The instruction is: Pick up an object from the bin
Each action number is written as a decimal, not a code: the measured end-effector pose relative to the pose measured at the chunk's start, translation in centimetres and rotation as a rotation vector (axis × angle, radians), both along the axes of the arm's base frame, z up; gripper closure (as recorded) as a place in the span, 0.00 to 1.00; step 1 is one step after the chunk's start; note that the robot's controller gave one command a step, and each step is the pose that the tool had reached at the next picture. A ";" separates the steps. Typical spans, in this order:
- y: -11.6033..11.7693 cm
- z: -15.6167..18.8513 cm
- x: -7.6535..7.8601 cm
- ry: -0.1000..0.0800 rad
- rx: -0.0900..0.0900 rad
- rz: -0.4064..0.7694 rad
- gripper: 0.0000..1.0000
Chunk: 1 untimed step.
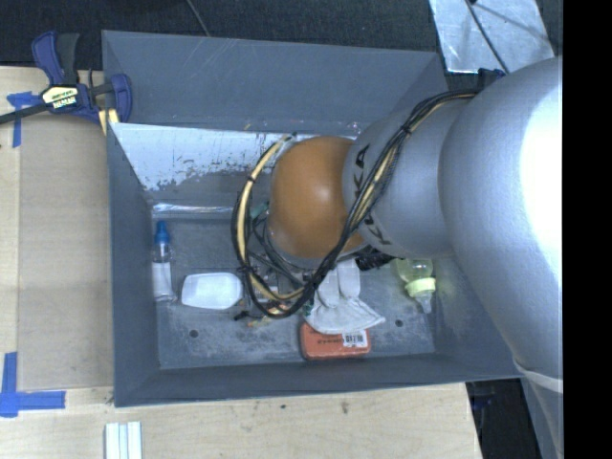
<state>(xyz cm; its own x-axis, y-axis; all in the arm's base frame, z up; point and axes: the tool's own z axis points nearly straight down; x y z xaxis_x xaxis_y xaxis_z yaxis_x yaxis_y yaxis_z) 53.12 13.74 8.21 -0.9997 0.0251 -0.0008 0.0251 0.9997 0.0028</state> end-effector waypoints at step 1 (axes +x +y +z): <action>1.3 -0.5 -0.5 -0.008 0.001 -0.002 1.00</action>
Offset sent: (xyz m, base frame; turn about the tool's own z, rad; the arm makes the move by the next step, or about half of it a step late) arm -0.0029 0.0359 -0.0121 0.0104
